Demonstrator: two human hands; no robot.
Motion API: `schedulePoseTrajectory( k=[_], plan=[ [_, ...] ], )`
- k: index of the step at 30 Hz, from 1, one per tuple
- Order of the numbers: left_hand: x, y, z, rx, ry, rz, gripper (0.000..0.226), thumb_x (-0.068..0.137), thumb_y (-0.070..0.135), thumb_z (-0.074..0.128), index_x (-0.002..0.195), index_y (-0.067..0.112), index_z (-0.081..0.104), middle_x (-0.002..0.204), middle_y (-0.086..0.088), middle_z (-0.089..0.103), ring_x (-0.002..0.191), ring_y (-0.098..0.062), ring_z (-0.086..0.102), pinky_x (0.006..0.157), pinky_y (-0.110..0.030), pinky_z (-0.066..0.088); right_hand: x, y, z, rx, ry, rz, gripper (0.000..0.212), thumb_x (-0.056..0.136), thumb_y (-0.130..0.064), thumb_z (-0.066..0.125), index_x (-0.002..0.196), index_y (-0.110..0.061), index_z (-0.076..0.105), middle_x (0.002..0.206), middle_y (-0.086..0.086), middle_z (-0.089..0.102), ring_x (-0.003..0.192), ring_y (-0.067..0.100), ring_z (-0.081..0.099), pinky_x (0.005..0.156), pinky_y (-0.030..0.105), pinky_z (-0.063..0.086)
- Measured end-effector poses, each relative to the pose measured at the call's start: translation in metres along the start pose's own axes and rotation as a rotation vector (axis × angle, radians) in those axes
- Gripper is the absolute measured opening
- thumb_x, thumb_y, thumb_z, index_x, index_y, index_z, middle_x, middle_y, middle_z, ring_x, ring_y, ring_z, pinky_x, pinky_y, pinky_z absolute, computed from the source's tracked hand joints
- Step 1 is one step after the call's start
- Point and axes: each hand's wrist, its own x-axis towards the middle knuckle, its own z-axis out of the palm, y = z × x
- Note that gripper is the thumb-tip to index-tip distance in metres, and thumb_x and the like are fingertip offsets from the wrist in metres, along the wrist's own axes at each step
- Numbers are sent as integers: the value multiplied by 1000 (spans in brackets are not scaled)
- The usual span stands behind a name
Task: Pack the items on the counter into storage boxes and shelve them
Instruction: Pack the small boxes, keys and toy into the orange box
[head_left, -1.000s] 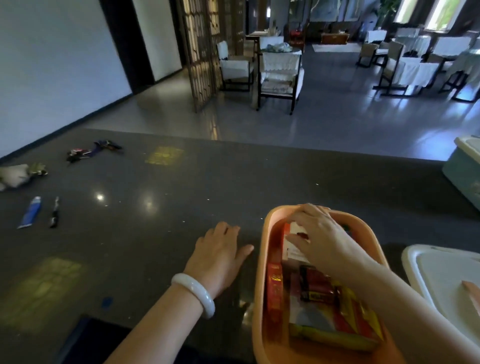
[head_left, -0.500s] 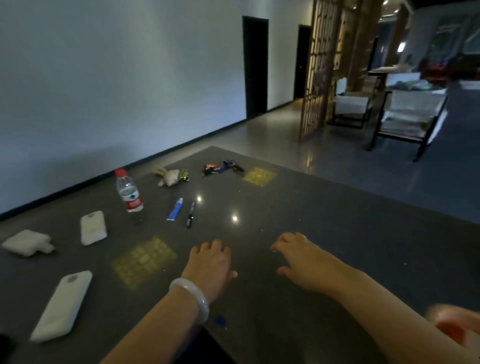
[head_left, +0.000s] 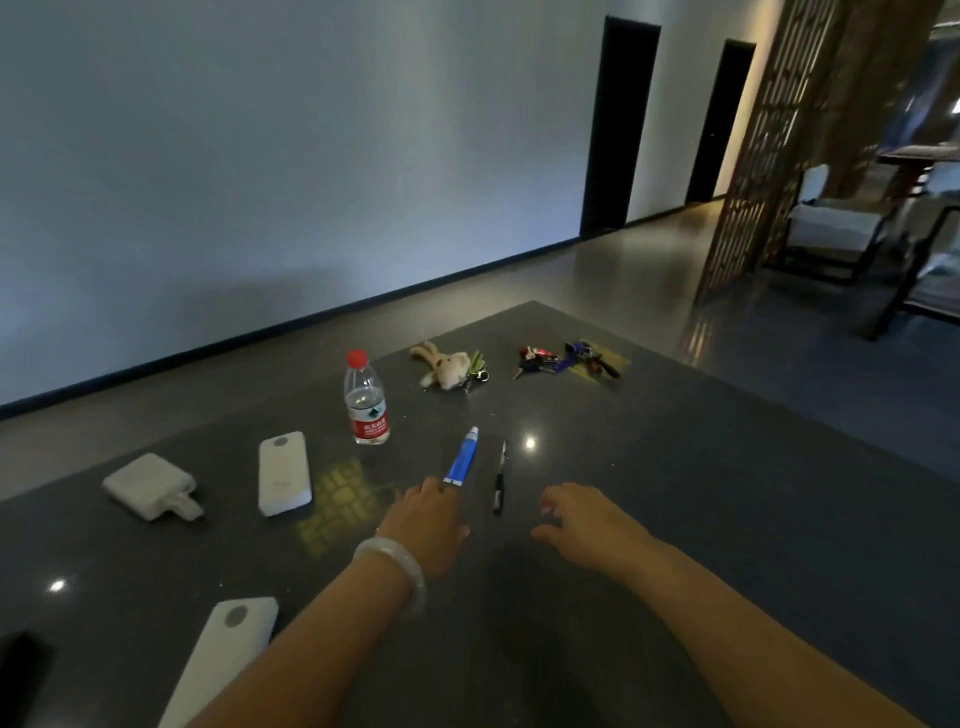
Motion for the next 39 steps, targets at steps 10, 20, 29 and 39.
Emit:
schedulePoseTrajectory(
  k=[10,20,29,39],
  plan=[
    [98,-41,26,-269,54,-160,34,99,30,49,127,11,48,131,-10,44,120,-27,46,98,-36,43,124,-20,39,200,-11,364,33,91,-38,60,105,-9,59,109,10,62,86,23,58,69,29,46],
    [165,-28,59,-224,44,-222,42,94,37,57,125,12,46,129,-8,42,120,-24,44,97,-34,44,159,0,60,114,0,376,33,89,-37,63,111,-15,53,110,4,59,89,20,58,67,29,42],
    [140,-16,55,-599,17,-277,20,91,22,64,109,13,66,96,-3,63,84,-15,59,72,-24,44,105,40,40,282,77,432,14,90,-30,55,80,-21,52,78,-3,54,66,11,54,52,24,40],
    [47,64,-5,-795,-21,158,5,90,21,65,87,18,67,63,0,63,54,-7,58,62,-24,47,-42,76,-41,381,413,361,10,90,-28,63,81,-27,61,78,-2,66,69,14,63,60,30,54]
  ],
)
